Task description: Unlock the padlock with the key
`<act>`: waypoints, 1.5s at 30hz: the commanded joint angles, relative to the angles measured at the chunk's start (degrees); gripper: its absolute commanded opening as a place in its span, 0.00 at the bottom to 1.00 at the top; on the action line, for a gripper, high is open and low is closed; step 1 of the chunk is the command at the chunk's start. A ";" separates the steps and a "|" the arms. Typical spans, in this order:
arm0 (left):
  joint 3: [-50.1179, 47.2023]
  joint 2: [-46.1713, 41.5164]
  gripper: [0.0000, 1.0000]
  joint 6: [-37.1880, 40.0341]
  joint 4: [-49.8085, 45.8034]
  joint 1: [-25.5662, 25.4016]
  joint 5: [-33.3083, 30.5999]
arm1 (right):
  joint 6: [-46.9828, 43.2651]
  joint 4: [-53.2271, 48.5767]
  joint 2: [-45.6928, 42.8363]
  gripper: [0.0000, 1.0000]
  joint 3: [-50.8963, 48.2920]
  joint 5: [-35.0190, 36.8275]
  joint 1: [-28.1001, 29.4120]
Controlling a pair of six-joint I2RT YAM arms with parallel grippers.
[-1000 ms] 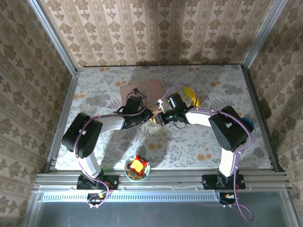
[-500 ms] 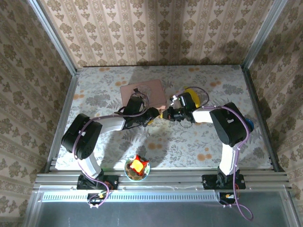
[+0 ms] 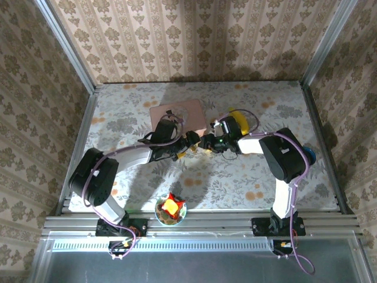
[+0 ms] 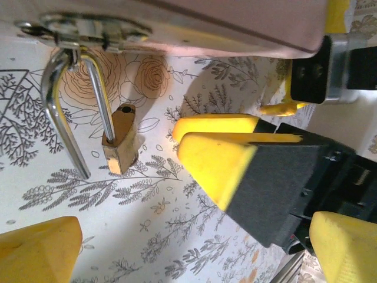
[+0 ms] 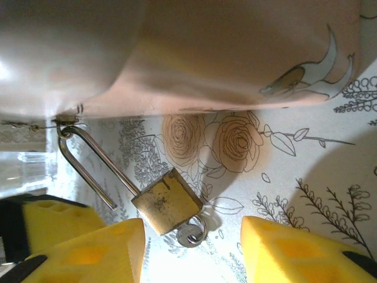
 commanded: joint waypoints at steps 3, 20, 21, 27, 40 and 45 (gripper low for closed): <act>2.23 -7.00 1.00 4.99 -6.36 1.15 -3.96 | -7.56 -9.04 -5.84 0.49 1.02 8.68 2.19; 5.36 -19.04 1.00 24.11 -26.93 13.88 -27.71 | -16.95 -21.51 -9.37 0.47 6.92 22.91 8.72; 5.10 -18.89 1.00 24.60 -26.70 14.94 -27.81 | -17.09 -21.62 -9.11 0.47 7.22 22.92 8.89; 5.20 -15.15 1.00 26.62 -25.23 18.64 -27.73 | -17.40 -21.86 -6.68 0.48 9.94 23.45 9.61; 6.96 -5.87 0.88 27.74 -17.68 17.13 -20.39 | -18.25 -25.14 -1.11 0.52 16.90 26.35 8.73; 7.24 -4.12 0.87 27.43 -16.63 14.82 -19.94 | -18.97 -25.48 0.82 0.54 19.00 26.41 7.47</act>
